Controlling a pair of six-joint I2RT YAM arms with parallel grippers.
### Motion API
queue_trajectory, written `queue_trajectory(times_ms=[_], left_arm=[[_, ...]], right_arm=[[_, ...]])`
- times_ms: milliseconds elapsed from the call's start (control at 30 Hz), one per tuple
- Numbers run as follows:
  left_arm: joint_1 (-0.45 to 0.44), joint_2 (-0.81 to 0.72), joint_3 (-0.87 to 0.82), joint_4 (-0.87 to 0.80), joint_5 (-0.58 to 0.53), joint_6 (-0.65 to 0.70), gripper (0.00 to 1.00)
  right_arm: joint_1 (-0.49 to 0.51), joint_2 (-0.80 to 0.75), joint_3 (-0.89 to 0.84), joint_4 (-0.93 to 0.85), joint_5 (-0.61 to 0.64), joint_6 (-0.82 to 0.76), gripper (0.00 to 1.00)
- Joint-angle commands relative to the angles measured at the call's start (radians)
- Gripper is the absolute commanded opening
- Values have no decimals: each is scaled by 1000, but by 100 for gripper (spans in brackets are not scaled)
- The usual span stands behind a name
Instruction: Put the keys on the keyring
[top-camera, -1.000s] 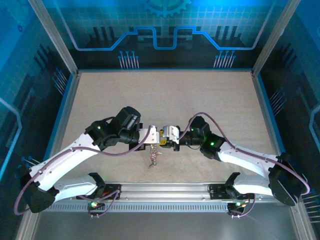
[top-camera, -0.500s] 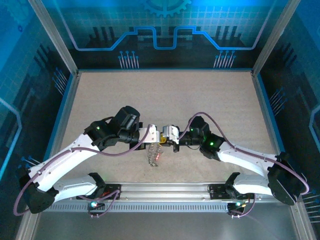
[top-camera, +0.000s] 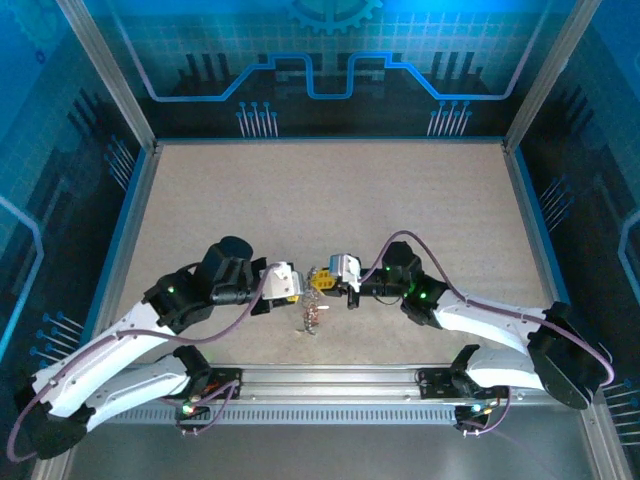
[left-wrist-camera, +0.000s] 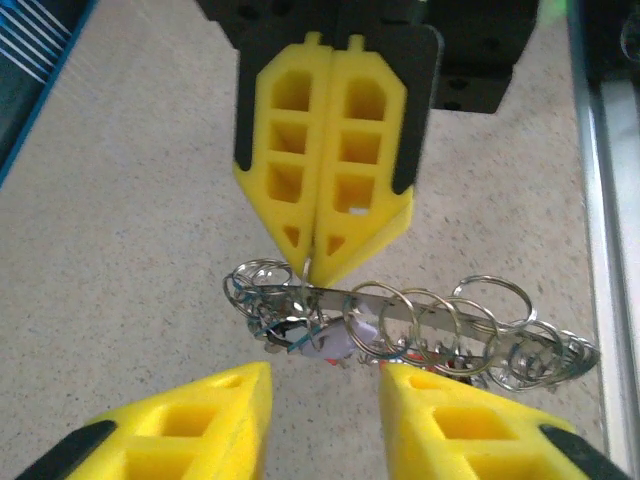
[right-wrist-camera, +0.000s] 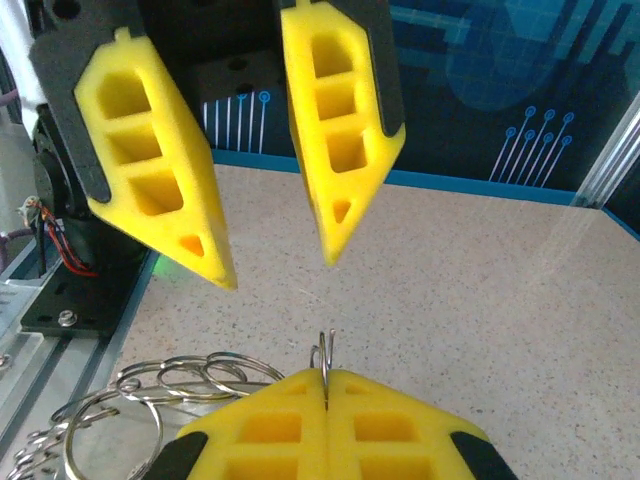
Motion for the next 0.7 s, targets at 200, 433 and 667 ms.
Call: queue_trajectory(times_ms=[200, 433, 667], left_arm=[[13, 52, -77, 277, 4, -54, 38], [27, 52, -79, 287, 39, -68, 7], [28, 1, -74, 259, 33, -38, 0]], right_arm=[[6, 27, -36, 293, 13, 100, 0], [8, 34, -42, 320, -21, 93, 0], [9, 30, -15, 251, -48, 55, 0]])
